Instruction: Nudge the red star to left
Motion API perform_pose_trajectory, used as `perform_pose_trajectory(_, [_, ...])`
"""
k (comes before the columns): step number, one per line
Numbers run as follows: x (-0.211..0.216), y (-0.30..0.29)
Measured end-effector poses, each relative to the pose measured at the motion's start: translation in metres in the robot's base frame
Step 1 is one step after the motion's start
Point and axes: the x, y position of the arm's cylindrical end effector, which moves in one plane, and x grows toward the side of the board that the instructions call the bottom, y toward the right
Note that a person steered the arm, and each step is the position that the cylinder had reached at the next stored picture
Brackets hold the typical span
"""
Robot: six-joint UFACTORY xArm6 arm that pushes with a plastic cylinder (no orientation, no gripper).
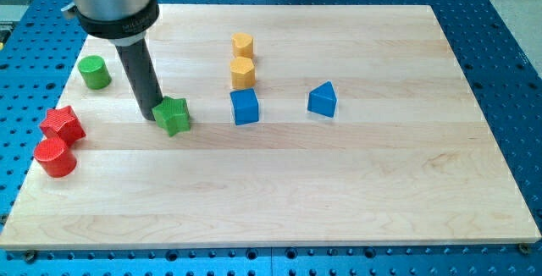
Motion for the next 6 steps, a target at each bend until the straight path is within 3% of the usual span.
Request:
perform_pose_trajectory(3, [-0.011, -0.099])
perform_pose_trajectory(4, [-0.011, -0.105])
perform_pose_trajectory(6, [0.024, -0.045])
